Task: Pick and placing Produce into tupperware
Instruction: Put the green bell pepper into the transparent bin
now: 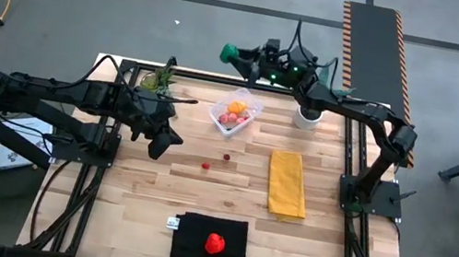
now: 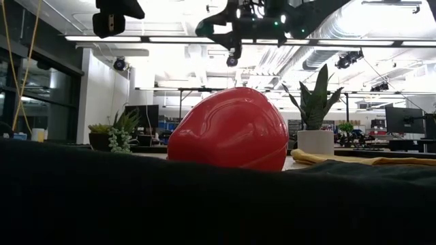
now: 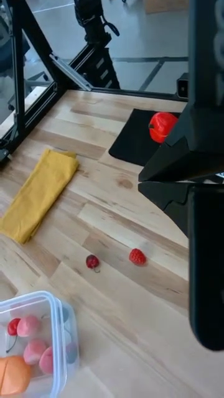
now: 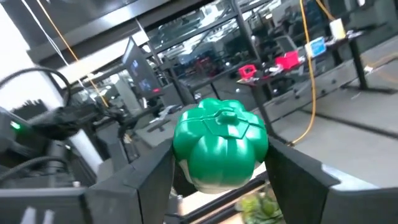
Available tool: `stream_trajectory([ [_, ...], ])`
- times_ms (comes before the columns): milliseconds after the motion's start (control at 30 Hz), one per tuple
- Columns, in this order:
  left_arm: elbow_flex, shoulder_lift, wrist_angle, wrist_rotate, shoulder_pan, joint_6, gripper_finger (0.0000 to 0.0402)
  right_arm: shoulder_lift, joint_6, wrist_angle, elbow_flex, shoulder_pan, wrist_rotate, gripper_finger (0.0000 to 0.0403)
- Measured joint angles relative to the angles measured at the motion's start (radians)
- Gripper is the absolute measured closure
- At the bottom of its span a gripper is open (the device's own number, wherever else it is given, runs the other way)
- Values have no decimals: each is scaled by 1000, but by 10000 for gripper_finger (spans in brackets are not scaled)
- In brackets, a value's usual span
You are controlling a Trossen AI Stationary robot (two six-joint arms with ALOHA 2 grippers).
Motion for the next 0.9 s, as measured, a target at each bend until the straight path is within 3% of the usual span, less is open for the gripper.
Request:
stream_trajectory([
  [433, 0, 0, -1, -8, 0, -27, 401, 0, -197, -14, 0, -31, 74, 179],
  [667, 0, 0, -2, -27, 0, -51, 401, -38, -356, -212, 0, -33, 207, 179],
  [900, 0, 0, -1, -57, 0, -51, 401, -72, -386, -366, 0, -35, 270, 179],
])
